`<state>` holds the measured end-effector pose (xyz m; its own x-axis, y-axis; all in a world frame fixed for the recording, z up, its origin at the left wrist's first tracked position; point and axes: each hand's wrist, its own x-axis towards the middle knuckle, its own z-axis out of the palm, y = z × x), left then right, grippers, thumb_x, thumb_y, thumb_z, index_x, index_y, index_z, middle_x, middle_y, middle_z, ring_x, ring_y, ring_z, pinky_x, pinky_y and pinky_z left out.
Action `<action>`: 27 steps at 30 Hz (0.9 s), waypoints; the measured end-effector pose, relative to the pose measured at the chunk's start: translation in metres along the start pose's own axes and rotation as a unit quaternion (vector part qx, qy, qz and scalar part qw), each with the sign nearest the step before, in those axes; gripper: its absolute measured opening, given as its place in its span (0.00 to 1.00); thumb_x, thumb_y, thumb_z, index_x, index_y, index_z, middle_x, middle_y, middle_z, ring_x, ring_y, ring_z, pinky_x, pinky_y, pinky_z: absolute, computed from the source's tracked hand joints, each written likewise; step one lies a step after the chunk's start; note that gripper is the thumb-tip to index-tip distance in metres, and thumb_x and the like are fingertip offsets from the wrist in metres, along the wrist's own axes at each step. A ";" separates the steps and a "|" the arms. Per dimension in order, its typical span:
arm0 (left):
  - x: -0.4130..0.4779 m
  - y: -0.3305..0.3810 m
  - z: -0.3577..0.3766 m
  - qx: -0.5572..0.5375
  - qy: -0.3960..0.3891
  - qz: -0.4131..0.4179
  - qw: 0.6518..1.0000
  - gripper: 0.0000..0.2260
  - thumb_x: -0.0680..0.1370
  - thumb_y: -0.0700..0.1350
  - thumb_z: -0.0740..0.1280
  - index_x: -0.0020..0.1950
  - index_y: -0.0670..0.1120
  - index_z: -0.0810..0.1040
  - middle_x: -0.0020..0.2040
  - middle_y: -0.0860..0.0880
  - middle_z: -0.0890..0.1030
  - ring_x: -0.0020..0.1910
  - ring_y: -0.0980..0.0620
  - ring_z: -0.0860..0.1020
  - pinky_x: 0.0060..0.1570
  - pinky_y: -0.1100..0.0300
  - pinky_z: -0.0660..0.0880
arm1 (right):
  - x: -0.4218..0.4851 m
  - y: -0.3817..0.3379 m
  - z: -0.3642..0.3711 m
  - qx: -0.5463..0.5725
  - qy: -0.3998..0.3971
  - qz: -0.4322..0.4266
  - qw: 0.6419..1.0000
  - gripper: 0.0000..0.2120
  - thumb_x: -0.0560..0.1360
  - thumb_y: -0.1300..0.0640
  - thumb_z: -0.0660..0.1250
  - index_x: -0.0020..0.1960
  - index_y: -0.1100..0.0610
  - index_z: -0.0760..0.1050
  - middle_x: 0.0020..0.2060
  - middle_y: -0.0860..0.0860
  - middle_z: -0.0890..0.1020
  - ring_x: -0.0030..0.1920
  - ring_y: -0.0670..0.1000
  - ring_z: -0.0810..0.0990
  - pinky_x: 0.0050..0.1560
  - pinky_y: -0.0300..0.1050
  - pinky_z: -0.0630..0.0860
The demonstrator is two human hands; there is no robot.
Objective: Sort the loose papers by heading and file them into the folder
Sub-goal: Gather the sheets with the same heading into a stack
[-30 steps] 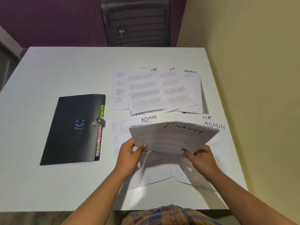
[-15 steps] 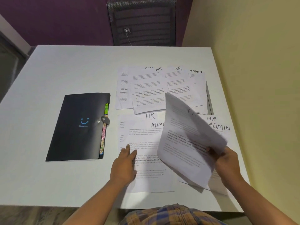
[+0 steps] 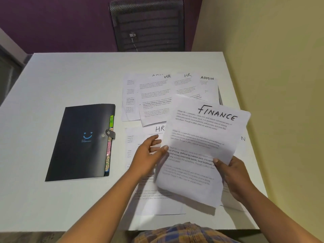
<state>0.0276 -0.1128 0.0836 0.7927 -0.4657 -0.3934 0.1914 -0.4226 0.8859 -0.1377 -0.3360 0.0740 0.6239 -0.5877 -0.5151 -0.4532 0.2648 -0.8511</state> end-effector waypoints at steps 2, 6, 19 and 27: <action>0.002 0.011 -0.001 -0.056 -0.022 -0.010 0.998 0.20 0.76 0.55 0.70 0.64 0.48 0.77 0.54 0.51 0.84 0.51 0.55 0.82 0.53 0.58 0.78 | 0.000 -0.004 0.005 0.022 -0.031 0.014 0.999 0.12 0.77 0.62 0.69 0.60 0.57 0.79 0.51 0.53 0.87 0.50 0.57 0.86 0.51 0.56 0.82; -0.002 0.021 -0.004 -0.086 -0.028 0.000 0.996 0.08 0.80 0.44 0.66 0.56 0.46 0.83 0.48 0.48 0.87 0.48 0.49 0.85 0.50 0.56 0.80 | 0.002 -0.017 0.013 0.040 -0.045 0.015 0.998 0.11 0.78 0.64 0.68 0.59 0.59 0.79 0.50 0.54 0.87 0.50 0.57 0.86 0.44 0.48 0.82; 0.009 0.010 -0.049 -0.213 0.121 -0.038 0.969 0.08 0.80 0.39 0.65 0.57 0.41 0.82 0.49 0.43 0.86 0.43 0.49 0.85 0.37 0.63 0.79 | 0.045 -0.035 0.056 0.021 -0.074 0.083 0.994 0.08 0.78 0.55 0.68 0.52 0.59 0.82 0.47 0.54 0.86 0.44 0.54 0.82 0.44 0.47 0.77; 0.039 0.019 -0.063 -0.215 0.140 -0.043 0.965 0.08 0.81 0.40 0.64 0.56 0.45 0.81 0.45 0.48 0.85 0.34 0.57 0.83 0.27 0.68 0.74 | 0.093 0.009 0.000 -0.335 0.221 0.103 0.910 0.27 0.68 0.46 0.74 0.63 0.58 0.74 0.61 0.57 0.77 0.59 0.60 0.78 0.57 0.56 0.77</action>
<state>0.0983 -0.0898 0.1009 0.8774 -0.1895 -0.4408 0.4379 -0.0592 0.8971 -0.0838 -0.3881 0.0185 0.2307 -0.8681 -0.4395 -0.9110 -0.0341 -0.4109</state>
